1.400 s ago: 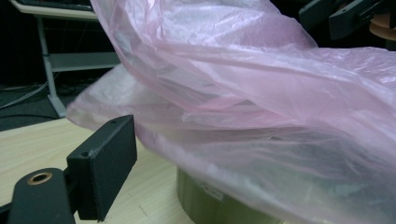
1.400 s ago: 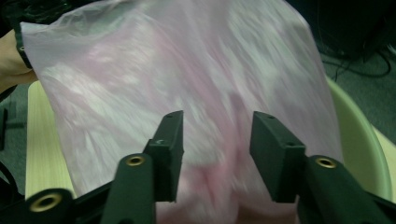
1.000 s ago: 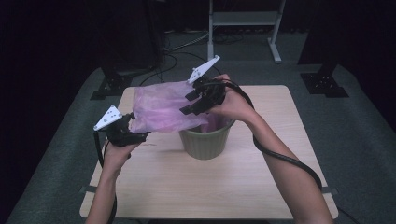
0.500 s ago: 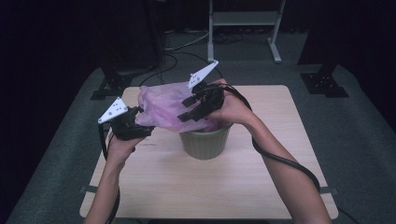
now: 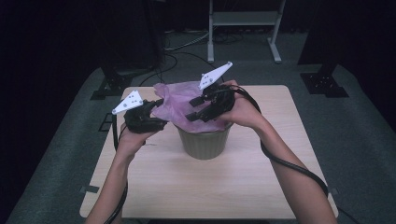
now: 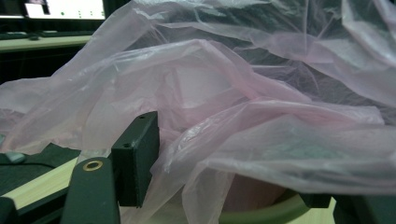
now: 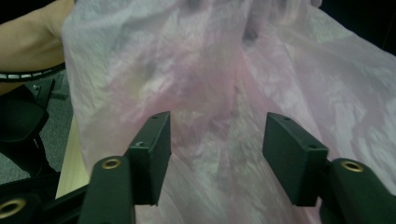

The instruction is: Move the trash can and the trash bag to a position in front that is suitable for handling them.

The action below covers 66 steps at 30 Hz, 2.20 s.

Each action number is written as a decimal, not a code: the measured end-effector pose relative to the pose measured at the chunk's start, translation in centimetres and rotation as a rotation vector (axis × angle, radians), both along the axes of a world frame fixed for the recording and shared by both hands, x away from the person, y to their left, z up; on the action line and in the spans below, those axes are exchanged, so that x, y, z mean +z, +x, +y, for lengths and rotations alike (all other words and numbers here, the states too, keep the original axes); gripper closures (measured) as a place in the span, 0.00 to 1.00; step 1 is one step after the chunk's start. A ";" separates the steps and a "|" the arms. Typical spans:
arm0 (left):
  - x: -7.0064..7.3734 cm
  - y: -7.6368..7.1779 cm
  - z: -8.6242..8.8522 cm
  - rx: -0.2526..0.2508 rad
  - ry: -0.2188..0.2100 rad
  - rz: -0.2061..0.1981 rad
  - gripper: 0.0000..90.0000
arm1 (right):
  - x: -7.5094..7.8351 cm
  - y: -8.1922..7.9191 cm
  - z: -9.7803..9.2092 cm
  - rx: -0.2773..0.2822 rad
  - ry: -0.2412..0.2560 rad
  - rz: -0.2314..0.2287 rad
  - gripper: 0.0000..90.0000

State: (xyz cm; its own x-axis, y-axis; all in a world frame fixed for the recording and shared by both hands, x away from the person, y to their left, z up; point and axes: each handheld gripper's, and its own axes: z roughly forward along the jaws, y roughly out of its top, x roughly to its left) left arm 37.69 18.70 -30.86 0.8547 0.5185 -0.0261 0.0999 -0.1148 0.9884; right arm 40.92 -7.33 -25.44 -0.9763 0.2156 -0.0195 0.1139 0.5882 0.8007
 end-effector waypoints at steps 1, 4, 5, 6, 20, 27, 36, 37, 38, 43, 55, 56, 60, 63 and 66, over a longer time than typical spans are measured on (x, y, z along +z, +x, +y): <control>0.1 0.0 -0.2 -0.010 0.001 0.000 0.40 | 0.0 -0.1 -0.1 -0.002 0.002 0.001 0.50; 0.4 0.2 -1.0 -0.047 0.009 -0.003 0.45 | 0.0 -0.4 -0.3 0.003 0.003 -0.007 0.56; 0.6 0.3 -1.3 -0.060 0.018 -0.009 0.48 | 0.0 -0.5 -0.4 0.000 0.002 -0.005 0.58; 0.7 0.3 -1.5 -0.067 0.022 -0.011 0.50 | 0.0 -0.6 -0.5 -0.001 0.002 -0.012 0.59; 2.1 1.0 -3.2 -0.079 0.149 -0.010 0.87 | 0.7 -1.5 -3.2 -0.096 0.019 0.001 0.99; 2.6 1.2 -2.9 -0.048 0.202 -0.006 0.93 | 0.9 -1.2 -6.1 -0.180 0.067 0.012 1.00; 3.5 1.4 -2.3 -0.030 0.263 -0.002 0.93 | 1.0 -1.0 -10.0 -0.272 0.109 0.035 1.00; 3.6 1.5 -2.2 -0.025 0.287 -0.002 0.93 | 1.0 -1.0 -10.3 -0.280 0.109 0.036 1.00; 3.7 1.5 -2.1 -0.026 0.289 0.001 0.93 | 0.9 -1.0 -10.6 -0.287 0.112 0.037 1.00; 4.0 1.4 -1.5 -0.004 0.308 0.004 0.94 | 0.6 -0.9 -11.9 -0.317 0.131 0.049 1.00; 5.1 0.8 0.5 0.042 0.341 -0.013 1.00 | -0.1 0.0 -13.2 -0.374 0.172 0.072 1.00; 5.1 0.7 0.6 0.040 0.344 -0.011 1.00 | -0.1 0.0 -13.0 -0.373 0.168 0.072 1.00; 4.8 0.5 0.8 0.014 0.375 0.009 1.00 | -0.4 0.1 -12.7 -0.364 0.139 0.084 1.00; 4.5 0.1 0.7 -0.008 0.393 0.023 1.00 | -0.7 -0.1 -12.8 -0.348 0.114 0.094 1.00; 4.1 -0.2 0.3 -0.034 0.416 0.030 1.00 | -1.1 -0.6 -13.1 -0.331 0.102 0.104 1.00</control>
State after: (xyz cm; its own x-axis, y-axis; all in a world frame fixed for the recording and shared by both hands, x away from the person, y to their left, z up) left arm 37.44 19.00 -26.73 0.8734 0.4619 0.1543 0.1174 -0.5072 0.8538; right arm 40.35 -20.41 -26.53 -0.8487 0.5165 0.1139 0.3686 0.4232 0.8277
